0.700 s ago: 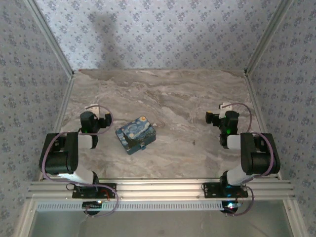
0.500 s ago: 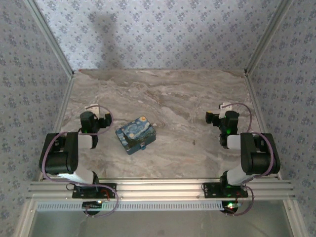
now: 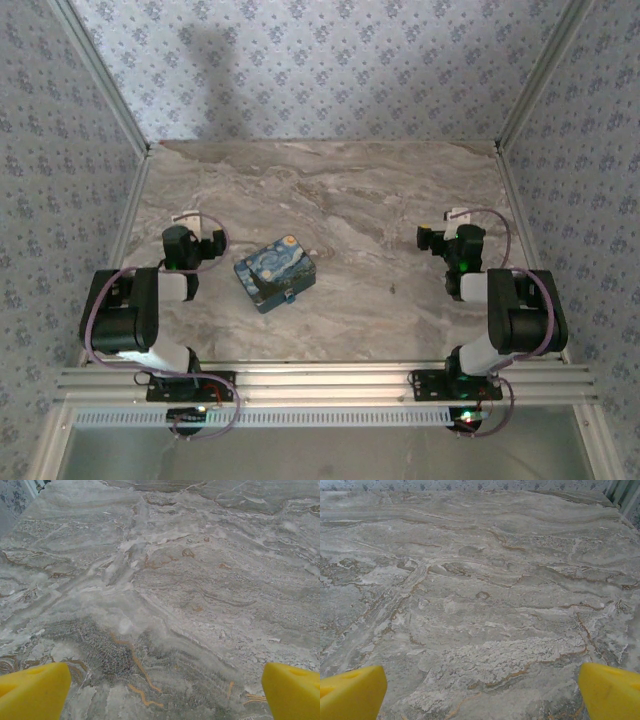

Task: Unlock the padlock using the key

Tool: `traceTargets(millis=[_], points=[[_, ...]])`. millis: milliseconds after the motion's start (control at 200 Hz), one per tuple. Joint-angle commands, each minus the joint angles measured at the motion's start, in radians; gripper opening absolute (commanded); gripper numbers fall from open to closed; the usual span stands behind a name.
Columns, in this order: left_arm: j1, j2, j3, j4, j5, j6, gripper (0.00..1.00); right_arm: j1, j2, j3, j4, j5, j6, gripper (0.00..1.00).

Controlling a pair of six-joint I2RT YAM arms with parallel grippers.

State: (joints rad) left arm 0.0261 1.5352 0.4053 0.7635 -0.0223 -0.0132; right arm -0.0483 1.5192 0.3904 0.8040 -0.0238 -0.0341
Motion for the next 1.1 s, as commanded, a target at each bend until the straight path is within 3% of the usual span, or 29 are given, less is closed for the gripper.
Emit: traceTargets(millis=[0, 170, 305, 520, 615, 700, 889, 1094], points=[[0.003, -0.048, 0.009, 0.018, -0.008, -0.018, 0.98, -0.007, -0.041, 0.006, -0.029, 0.002, 0.023, 1.0], [0.001, -0.252, 0.033, -0.175, -0.062, -0.041, 0.98, -0.005, -0.195, 0.092, -0.319, 0.018, 0.055, 1.0], [0.001, -0.396, 0.162, -0.506, -0.074, -0.224, 0.98, 0.022, -0.287, 0.195, -0.563, 0.011, 0.161, 1.0], [0.001, -0.519, 0.321, -0.913, 0.124, -0.537, 0.98, 0.194, -0.351, 0.369, -0.89, -0.044, 0.275, 1.0], [-0.02, -0.56, 0.344, -1.048, 0.215, -0.615, 0.98, 0.266, -0.361, 0.409, -0.935, -0.168, 0.315, 1.0], [-0.074, -0.602, 0.345, -1.155, 0.221, -0.624, 0.98, 0.332, -0.36, 0.423, -0.95, -0.252, 0.346, 1.0], [-0.194, -0.713, 0.283, -1.349, 0.178, -0.664, 0.98, 0.472, -0.34, 0.431, -1.052, -0.237, 0.369, 1.0], [-0.276, -0.823, 0.163, -1.401, 0.225, -0.755, 0.98, 0.612, -0.219, 0.431, -0.994, -0.343, 0.417, 1.0]])
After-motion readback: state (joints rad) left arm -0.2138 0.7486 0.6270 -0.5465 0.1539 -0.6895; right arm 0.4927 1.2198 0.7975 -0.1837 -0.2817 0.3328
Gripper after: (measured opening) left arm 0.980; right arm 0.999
